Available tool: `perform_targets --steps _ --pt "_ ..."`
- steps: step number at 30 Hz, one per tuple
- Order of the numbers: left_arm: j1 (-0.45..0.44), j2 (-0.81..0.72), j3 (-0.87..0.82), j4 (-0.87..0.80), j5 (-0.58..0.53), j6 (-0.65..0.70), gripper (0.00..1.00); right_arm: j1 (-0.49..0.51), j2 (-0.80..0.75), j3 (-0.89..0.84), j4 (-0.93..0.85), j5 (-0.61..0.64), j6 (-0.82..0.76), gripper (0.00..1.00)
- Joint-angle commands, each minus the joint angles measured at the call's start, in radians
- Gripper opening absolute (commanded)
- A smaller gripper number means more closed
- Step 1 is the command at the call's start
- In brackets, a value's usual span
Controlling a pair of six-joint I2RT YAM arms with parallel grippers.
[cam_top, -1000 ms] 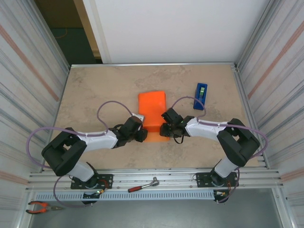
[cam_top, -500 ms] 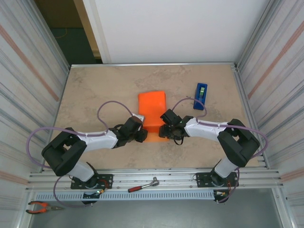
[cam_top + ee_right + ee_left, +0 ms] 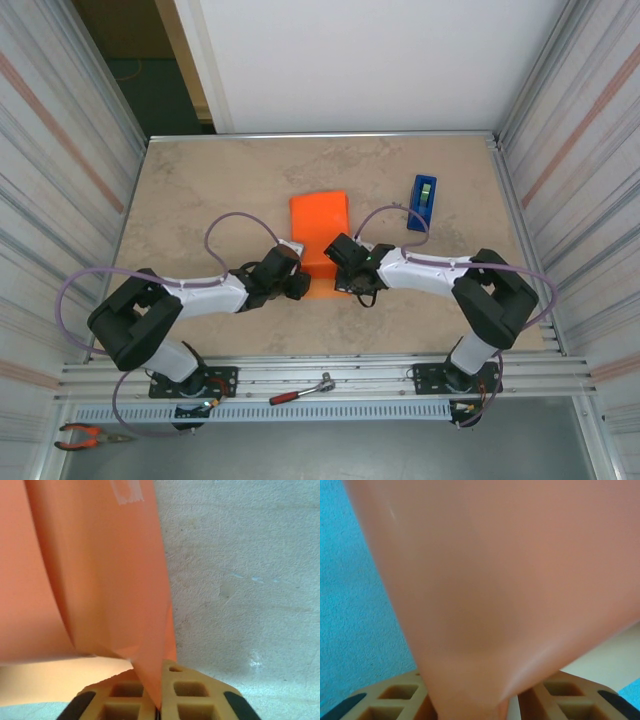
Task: Wrap the gift box in paper
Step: Fold the third fold of the wrapping paper on the gift box.
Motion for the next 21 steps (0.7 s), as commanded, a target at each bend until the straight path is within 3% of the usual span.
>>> perform_targets --steps 1,2,3,5,7,8,9,10,11,12,14,17,21 --pt "-0.007 0.013 0.012 -0.013 -0.019 0.015 0.41 0.01 0.019 0.03 -0.056 0.045 0.037 0.46" --pt "-0.006 0.014 0.013 -0.013 -0.019 0.016 0.41 0.011 0.022 0.031 -0.055 0.044 0.037 0.47" --pt "-0.007 0.013 0.015 -0.013 -0.018 0.015 0.41 0.011 0.023 0.031 -0.052 0.043 0.036 0.39" --pt "-0.007 0.015 0.015 -0.014 -0.019 0.015 0.41 0.011 0.024 0.027 -0.04 0.044 0.035 0.01" --pt "-0.006 0.015 0.014 -0.015 -0.02 0.014 0.41 0.011 0.027 0.026 -0.042 0.048 0.038 0.0" --pt "-0.008 0.016 0.014 -0.016 -0.02 0.015 0.41 0.011 0.027 0.028 -0.044 0.052 0.039 0.09" --pt "-0.007 0.014 0.016 -0.017 -0.02 0.016 0.41 0.01 0.03 0.031 -0.046 0.054 0.039 0.3" --pt "-0.008 0.014 0.014 -0.018 -0.02 0.015 0.41 0.009 0.031 0.035 -0.048 0.054 0.038 0.37" --pt "-0.008 0.013 0.015 -0.019 -0.02 0.015 0.41 0.008 0.033 0.036 -0.047 0.054 0.033 0.38" --pt "-0.007 0.015 0.014 -0.019 -0.02 0.016 0.41 0.007 0.035 0.038 -0.045 0.054 0.031 0.31" --pt "-0.006 0.015 0.016 -0.02 -0.018 0.015 0.41 0.005 0.038 0.037 -0.036 0.056 0.026 0.0" --pt "-0.006 0.003 0.029 -0.046 -0.011 0.017 0.43 0.001 0.042 0.035 -0.029 0.052 0.022 0.0" --pt "-0.006 -0.049 0.045 -0.108 0.013 0.012 0.53 0.001 0.038 0.025 -0.021 0.048 0.019 0.0"
